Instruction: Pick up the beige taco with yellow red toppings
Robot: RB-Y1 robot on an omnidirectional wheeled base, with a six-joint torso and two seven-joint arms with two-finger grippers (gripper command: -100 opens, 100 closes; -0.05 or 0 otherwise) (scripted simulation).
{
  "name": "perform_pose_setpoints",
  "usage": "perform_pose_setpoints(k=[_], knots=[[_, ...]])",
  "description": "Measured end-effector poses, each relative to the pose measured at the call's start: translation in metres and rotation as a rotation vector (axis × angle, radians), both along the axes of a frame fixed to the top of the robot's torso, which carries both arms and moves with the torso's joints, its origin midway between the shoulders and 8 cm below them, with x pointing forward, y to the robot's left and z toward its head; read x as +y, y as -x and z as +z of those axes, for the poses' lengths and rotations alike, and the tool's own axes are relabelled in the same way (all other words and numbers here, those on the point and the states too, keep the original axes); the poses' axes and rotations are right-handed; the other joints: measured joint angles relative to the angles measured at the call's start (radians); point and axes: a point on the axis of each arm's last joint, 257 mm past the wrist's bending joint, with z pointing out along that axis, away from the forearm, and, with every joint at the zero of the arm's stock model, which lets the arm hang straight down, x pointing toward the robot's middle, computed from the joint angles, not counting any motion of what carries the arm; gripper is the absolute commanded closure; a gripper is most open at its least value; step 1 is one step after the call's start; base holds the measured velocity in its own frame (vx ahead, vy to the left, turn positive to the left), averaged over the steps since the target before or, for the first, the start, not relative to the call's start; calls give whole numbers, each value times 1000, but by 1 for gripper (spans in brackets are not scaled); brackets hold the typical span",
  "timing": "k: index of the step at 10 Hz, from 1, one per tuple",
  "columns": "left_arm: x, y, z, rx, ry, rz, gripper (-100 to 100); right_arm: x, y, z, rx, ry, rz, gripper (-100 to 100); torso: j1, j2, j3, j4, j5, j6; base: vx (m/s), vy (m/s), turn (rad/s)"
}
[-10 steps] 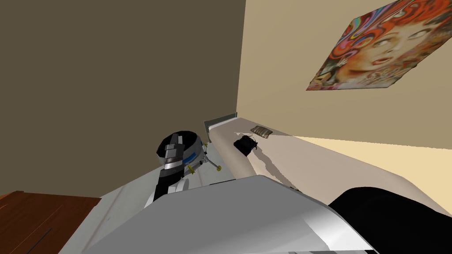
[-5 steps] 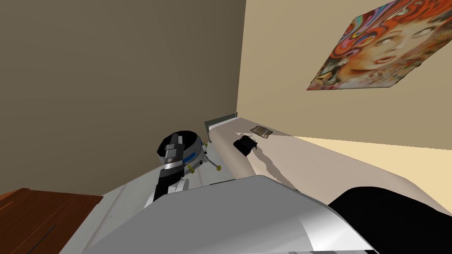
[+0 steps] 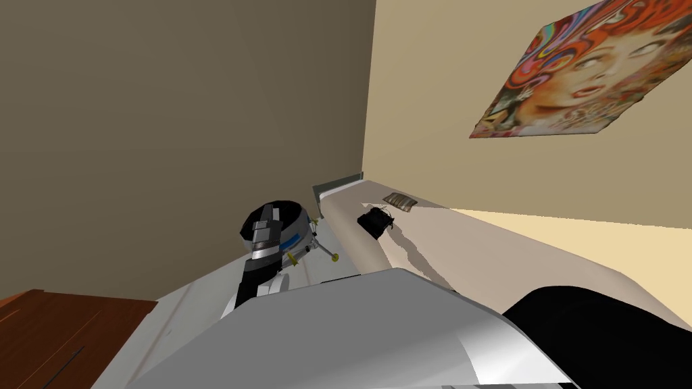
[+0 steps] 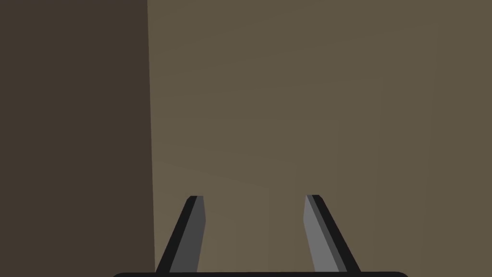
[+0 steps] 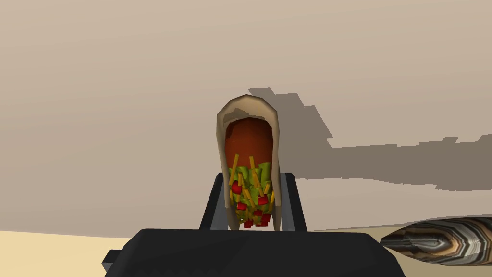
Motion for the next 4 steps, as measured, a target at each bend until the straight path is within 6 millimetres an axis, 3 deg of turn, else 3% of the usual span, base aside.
perform_pose_setpoints(k=[3,4], knots=[[0,0,0,0,0,0,0,1,1,11,0,0,8,100,2,0,0,0,1,0,7,24,-26],[0,0,0,0,0,0,0,1,1,11,0,0,8,0,1,0,0,0,0,0,0,0,0]])
